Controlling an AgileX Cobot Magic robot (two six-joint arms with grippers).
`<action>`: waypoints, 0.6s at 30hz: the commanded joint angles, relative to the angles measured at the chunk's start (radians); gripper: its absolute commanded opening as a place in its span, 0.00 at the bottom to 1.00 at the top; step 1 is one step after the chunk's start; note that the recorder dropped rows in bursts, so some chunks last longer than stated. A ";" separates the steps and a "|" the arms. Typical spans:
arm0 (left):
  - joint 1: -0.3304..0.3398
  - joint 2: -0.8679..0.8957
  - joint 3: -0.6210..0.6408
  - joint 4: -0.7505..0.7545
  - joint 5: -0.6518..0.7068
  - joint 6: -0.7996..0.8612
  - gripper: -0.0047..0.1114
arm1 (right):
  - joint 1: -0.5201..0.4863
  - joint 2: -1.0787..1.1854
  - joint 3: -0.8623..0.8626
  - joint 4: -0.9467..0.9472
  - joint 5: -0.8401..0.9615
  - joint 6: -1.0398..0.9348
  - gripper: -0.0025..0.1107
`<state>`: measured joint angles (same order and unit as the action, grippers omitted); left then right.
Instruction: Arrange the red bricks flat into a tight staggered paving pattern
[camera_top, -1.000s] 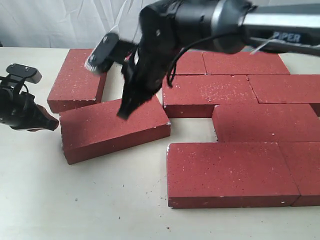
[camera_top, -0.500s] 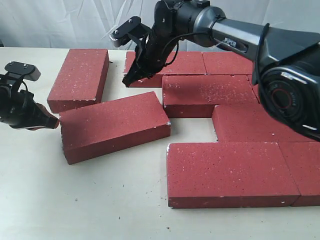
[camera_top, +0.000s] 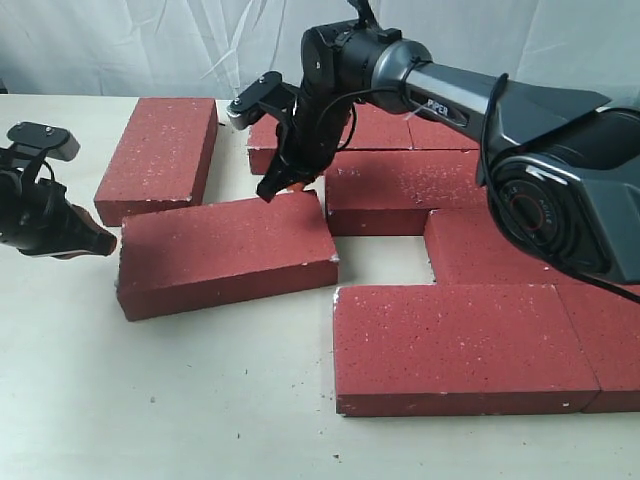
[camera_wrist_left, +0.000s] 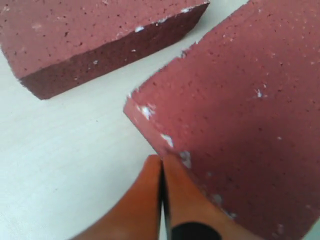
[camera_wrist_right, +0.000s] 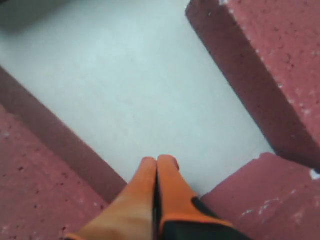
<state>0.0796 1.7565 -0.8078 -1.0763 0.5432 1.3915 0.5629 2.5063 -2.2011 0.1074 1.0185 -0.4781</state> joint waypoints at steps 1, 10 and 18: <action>-0.002 -0.006 0.000 -0.011 -0.006 -0.002 0.04 | -0.005 -0.031 -0.007 -0.010 0.082 -0.003 0.01; -0.002 0.027 0.000 -0.039 -0.004 -0.002 0.04 | -0.004 -0.032 -0.007 0.012 0.154 -0.014 0.01; -0.002 0.053 0.000 -0.056 0.065 0.006 0.04 | -0.004 -0.032 -0.007 0.056 0.118 -0.027 0.01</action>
<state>0.0796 1.8063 -0.8078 -1.1259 0.5474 1.3940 0.5629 2.4857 -2.2011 0.1463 1.1408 -0.4884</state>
